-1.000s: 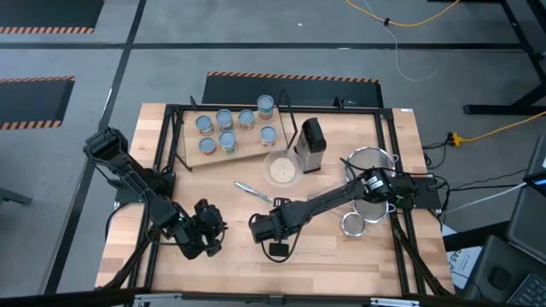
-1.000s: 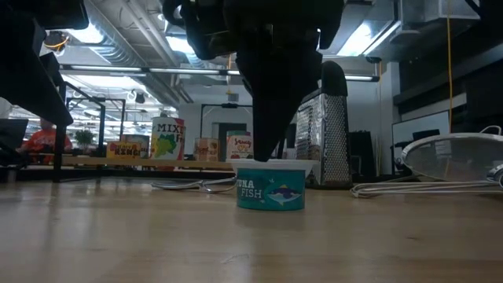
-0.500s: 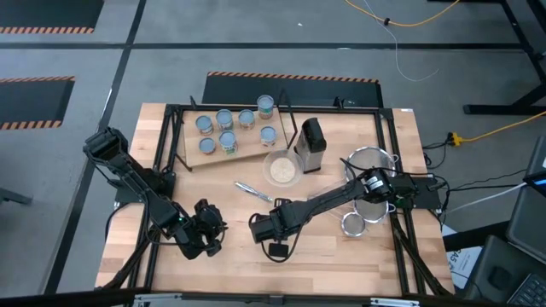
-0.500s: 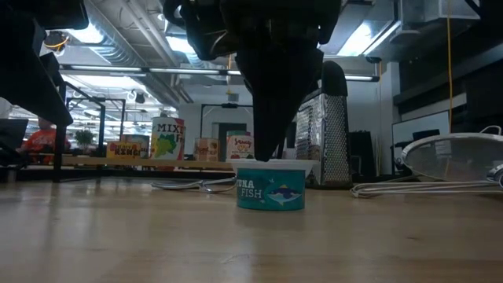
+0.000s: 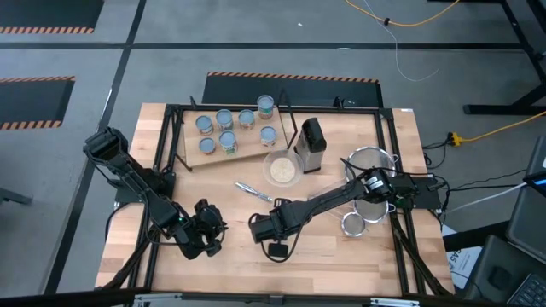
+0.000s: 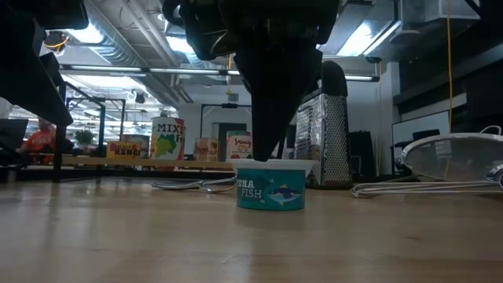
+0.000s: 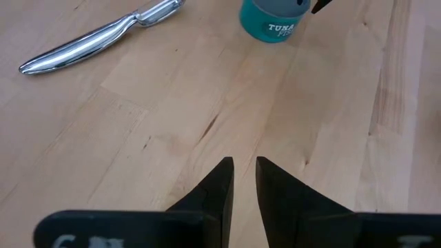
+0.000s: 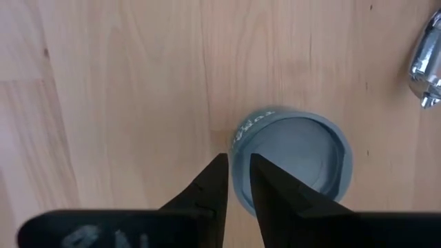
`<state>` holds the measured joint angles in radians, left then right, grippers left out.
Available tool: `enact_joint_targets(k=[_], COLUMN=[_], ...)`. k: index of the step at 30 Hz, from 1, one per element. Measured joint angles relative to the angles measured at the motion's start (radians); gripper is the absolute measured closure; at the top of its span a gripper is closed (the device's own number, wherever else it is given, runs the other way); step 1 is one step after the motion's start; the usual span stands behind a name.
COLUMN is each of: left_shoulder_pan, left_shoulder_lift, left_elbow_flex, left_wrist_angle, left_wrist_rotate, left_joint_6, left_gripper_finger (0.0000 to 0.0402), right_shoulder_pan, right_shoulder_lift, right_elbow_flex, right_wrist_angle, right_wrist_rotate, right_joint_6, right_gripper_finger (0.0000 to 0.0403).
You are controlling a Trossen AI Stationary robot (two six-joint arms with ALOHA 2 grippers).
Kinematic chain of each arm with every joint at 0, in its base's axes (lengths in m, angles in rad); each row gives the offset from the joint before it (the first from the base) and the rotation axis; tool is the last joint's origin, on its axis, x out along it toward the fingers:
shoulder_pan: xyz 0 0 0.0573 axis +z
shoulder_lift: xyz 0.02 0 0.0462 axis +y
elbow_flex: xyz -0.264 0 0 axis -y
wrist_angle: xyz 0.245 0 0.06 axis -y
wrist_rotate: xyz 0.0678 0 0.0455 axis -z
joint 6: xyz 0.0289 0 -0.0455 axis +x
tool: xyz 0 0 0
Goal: Pick and place cans onto a shelf
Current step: Put the dark green can on the shelf aligned with the other light red can
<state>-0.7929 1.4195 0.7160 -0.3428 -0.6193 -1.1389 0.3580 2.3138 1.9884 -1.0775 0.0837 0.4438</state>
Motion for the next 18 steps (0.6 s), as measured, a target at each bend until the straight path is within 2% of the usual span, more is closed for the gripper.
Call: enact_joint_targets(k=[13,18], left_shoulder_pan=[0.0,0.0], left_shoulder_lift=[0.0,0.0], left_elbow_flex=[0.0,0.0], left_wrist_angle=[0.0,0.0], left_wrist_rotate=[0.0,0.0], left_joint_6=[0.024,0.024], left_gripper_finger=[0.0347,0.0347], right_shoulder_pan=[0.0,-0.001], right_shoulder_lift=[0.0,-0.001], right_elbow_flex=[0.0,-0.064], right_wrist_angle=[0.021,0.07], right_wrist_rotate=[0.002,-0.021], right_joint_6=[-0.004,0.003], right_gripper_finger=[0.0336,0.0336])
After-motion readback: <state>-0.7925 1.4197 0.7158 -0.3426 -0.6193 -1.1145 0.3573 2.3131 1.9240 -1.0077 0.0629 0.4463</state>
